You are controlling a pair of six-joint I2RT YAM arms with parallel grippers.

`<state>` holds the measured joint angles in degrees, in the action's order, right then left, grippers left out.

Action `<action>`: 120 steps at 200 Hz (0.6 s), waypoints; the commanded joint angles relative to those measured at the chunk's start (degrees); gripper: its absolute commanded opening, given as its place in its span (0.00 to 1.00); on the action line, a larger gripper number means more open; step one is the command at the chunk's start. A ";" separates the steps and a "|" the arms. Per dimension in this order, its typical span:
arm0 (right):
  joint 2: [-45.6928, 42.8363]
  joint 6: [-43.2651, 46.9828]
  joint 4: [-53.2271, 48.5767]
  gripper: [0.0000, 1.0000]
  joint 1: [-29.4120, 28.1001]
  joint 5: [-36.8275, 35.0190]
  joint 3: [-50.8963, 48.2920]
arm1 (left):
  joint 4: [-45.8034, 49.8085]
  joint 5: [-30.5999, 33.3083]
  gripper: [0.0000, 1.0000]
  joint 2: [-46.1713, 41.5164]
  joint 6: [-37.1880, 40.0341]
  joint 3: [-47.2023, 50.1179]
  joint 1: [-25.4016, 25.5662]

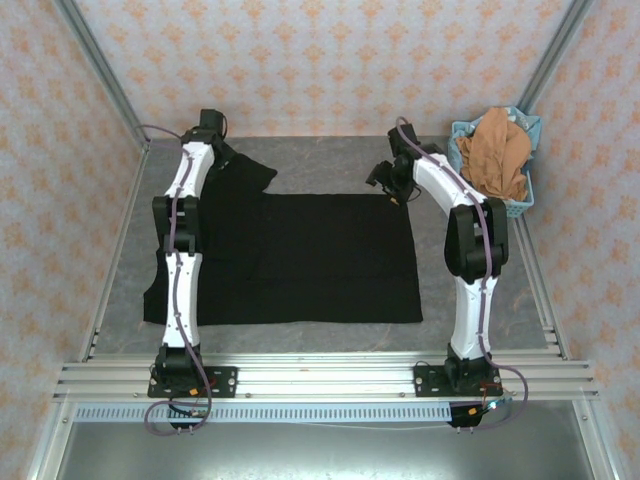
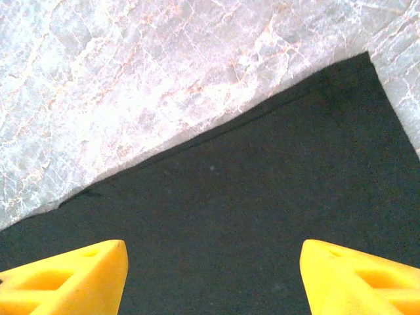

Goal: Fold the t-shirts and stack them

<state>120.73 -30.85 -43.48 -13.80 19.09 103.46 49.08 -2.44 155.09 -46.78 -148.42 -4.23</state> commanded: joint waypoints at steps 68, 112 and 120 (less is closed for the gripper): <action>1.81 0.62 -0.93 0.69 0.71 1.16 -2.27 | -11.68 3.79 0.69 0.77 -12.19 -3.95 0.81; 2.96 0.09 -0.79 0.68 0.85 1.83 -2.12 | -7.33 3.50 0.65 5.32 -19.32 -8.78 0.71; 2.98 0.08 -0.80 0.68 0.84 1.82 -1.95 | -5.96 3.55 0.65 5.70 -19.63 -8.67 0.71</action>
<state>122.80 -30.61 -44.12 -13.32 20.86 101.56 39.51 -0.82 158.39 -61.84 -154.39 -3.68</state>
